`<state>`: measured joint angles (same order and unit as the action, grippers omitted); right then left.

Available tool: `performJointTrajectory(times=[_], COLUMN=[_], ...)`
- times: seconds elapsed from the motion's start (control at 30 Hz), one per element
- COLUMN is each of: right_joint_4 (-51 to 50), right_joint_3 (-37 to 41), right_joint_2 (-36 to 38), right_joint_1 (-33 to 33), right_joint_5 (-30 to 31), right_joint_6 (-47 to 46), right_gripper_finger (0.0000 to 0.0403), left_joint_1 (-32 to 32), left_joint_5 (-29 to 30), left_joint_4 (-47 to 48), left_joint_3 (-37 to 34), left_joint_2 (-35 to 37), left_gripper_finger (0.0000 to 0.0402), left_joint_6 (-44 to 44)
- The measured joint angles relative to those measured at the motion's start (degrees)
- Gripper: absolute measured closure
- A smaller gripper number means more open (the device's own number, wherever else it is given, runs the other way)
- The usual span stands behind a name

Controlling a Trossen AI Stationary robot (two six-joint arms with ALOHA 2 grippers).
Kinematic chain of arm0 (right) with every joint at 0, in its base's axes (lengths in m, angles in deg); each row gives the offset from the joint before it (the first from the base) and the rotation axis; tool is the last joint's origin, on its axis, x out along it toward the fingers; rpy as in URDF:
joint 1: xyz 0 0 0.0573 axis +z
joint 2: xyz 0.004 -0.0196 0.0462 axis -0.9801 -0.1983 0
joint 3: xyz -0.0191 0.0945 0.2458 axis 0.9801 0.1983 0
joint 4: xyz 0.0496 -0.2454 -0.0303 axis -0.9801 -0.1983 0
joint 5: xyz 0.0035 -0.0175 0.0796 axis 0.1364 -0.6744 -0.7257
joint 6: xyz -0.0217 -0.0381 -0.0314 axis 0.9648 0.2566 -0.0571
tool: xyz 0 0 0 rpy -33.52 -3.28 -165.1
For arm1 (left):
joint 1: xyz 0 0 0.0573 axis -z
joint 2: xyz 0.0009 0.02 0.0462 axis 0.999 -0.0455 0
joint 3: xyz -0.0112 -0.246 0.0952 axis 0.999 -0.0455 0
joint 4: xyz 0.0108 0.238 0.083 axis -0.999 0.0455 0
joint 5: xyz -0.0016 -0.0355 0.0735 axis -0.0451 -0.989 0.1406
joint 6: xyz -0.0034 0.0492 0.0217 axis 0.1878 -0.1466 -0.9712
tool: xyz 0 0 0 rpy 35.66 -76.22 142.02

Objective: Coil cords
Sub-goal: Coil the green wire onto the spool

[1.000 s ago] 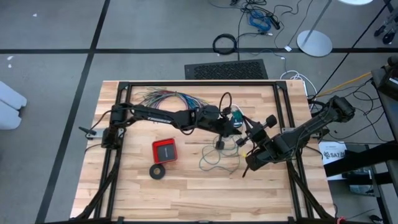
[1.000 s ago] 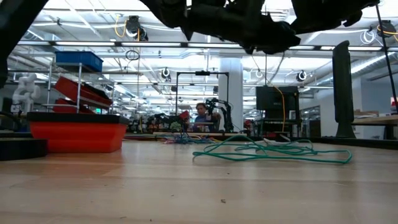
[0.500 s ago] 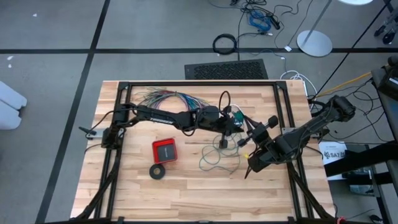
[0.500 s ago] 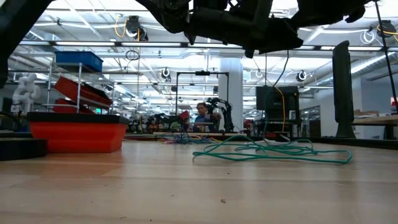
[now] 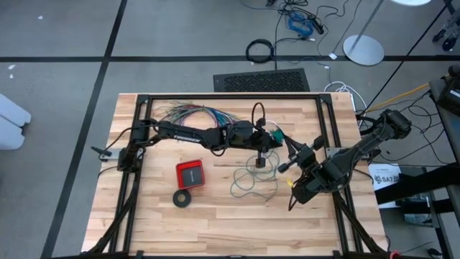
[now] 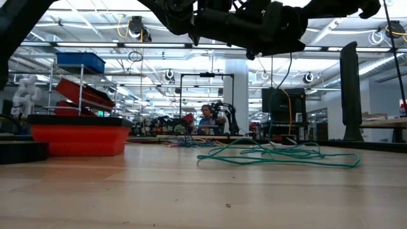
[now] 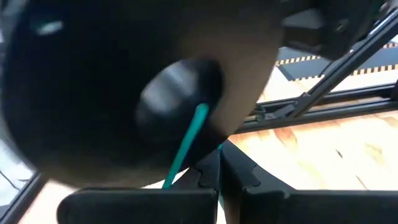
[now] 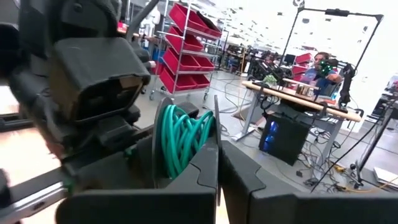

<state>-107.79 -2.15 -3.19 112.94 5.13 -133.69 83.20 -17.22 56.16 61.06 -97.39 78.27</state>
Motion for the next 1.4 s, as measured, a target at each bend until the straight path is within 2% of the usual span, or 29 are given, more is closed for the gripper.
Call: performJointTrajectory(times=[0.23, 0.5, 0.9, 1.17, 1.4], right_joint_4=[-0.5, -3.0, -5.3, -7.0, -7.7], right_joint_3=[0.0, 0.0, 0.0, 0.0, 0.0], right_joint_2=[2.2, 5.5, 6.3, 6.3, 6.3], right_joint_1=[2.9, 6.0, 6.7, 9.3, 9.4], right_joint_5=[-0.5, -1.2, -8.5, -11.5, -18.9], right_joint_6=[-0.8, -0.8, -0.5, -0.5, -0.6], right_gripper_finger=[0.0403, 0.0403, 0.0403, 0.0403, 0.0403], left_joint_1=[-0.7, -0.7, -2.9, -4.2, -5.0], left_joint_5=[0.3, 0.3, -0.4, -5.9, -5.9], left_joint_4=[-0.1, 1.0, 5.2, 9.5, 11.8], left_joint_3=[0.0, 0.0, 0.0, 0.1, 0.1], left_joint_2=[0.0, 0.0, 0.0, 0.0, 0.0], left_gripper_finger=[0.0400, 0.0376, 0.0354, 0.0354, 0.0356], left_joint_6=[-0.6, -1.7, -4.4, -7.6, -8.8])
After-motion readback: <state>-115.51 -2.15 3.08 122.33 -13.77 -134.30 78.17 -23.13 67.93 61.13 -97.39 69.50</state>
